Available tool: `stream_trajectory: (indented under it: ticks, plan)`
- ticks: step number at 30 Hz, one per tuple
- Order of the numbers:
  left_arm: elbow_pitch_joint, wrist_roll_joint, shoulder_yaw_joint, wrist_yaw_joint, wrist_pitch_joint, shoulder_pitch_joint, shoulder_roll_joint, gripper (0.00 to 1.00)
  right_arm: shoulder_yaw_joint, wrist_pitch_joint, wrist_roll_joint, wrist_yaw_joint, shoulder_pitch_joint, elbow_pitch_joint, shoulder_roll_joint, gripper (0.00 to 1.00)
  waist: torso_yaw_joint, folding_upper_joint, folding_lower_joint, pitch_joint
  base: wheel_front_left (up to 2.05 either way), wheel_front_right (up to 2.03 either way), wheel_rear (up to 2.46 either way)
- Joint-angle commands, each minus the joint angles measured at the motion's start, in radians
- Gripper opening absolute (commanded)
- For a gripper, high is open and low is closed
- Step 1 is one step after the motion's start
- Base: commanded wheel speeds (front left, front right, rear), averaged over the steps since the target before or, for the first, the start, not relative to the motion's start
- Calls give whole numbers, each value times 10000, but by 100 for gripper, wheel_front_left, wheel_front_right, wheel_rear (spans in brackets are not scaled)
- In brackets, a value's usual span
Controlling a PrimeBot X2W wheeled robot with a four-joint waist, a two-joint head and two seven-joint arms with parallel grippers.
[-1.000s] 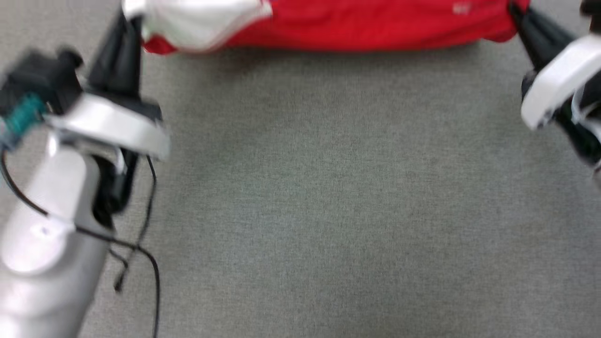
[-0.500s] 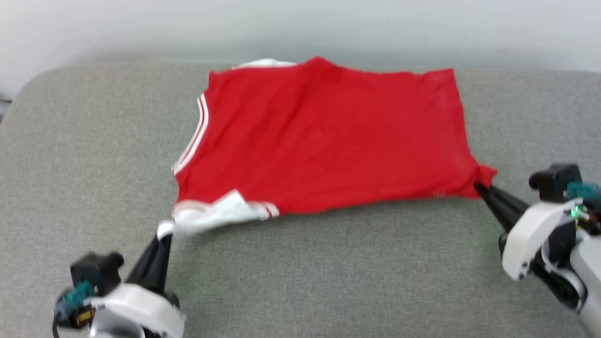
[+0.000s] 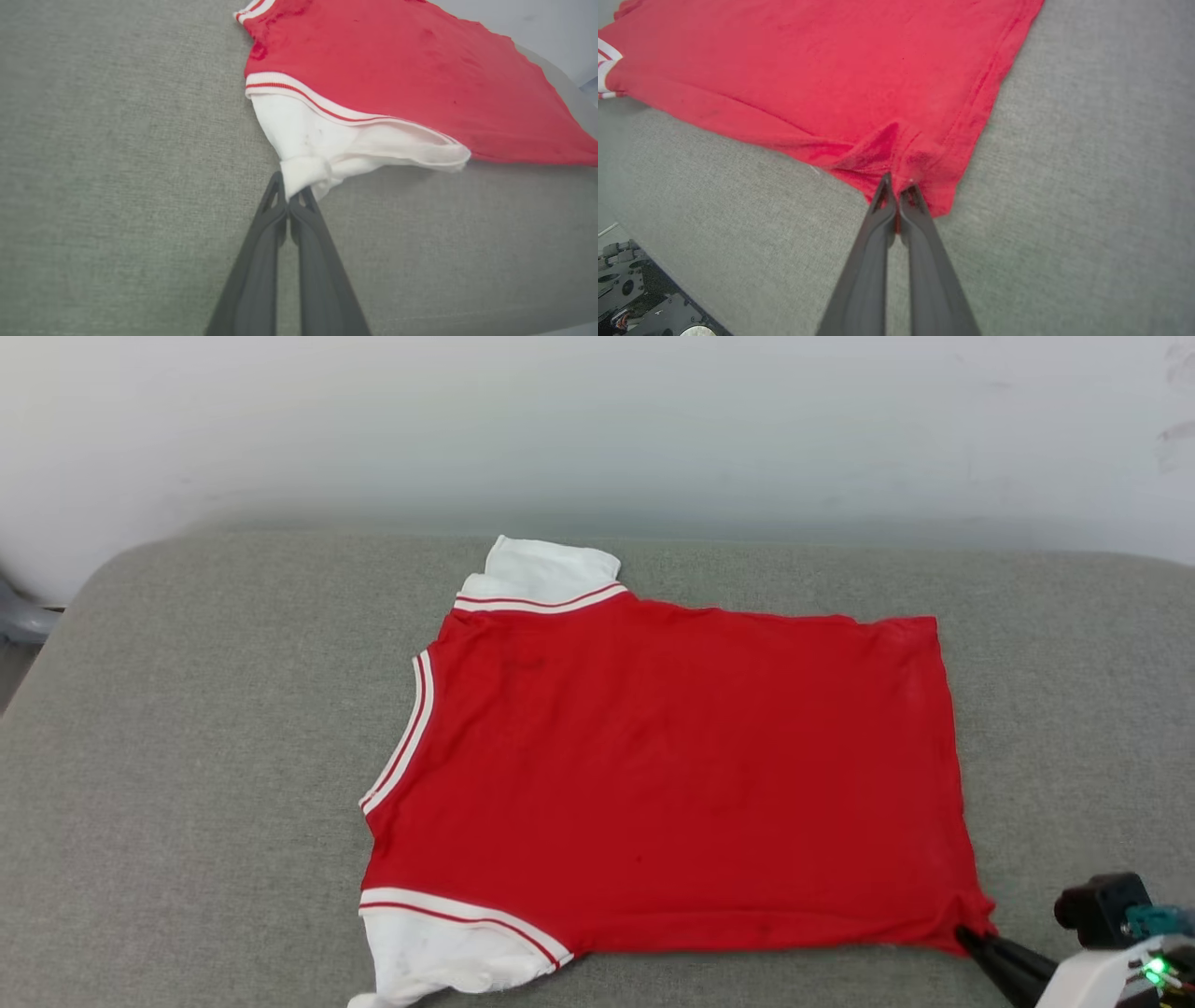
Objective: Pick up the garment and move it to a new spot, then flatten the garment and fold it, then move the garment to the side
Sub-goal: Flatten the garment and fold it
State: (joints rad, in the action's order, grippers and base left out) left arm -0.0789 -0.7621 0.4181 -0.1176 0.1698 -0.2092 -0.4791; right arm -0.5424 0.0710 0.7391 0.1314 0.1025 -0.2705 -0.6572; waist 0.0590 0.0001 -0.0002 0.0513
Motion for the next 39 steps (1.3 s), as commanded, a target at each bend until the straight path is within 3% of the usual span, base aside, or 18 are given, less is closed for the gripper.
stream_trajectory:
  ticks: [1,10,20,29,39]
  plan:
    - [22,-65,-10,-60,-27,-205,-60,0,126,57,-63,-16,-320,144,-73,0,-5,-1,2,-118,0,0,0]
    - [150,-302,44,-50,-196,-826,-234,0,1242,682,-309,-16,-1871,1075,-148,0,-27,-1,2,-296,0,0,0]
    - [-36,560,277,265,-252,859,-561,0,2023,1103,-450,-16,-1609,1686,403,0,-19,-1,2,-167,0,0,0]
    - [-570,1112,400,966,-942,3368,-1008,0,2242,1314,-470,-16,-723,1884,561,0,-304,-1,2,402,0,0,0]
    - [-2237,1435,658,1850,-1301,5969,-947,0,1817,1605,-382,-16,1011,1244,664,0,-673,-1,2,1636,0,0,0]
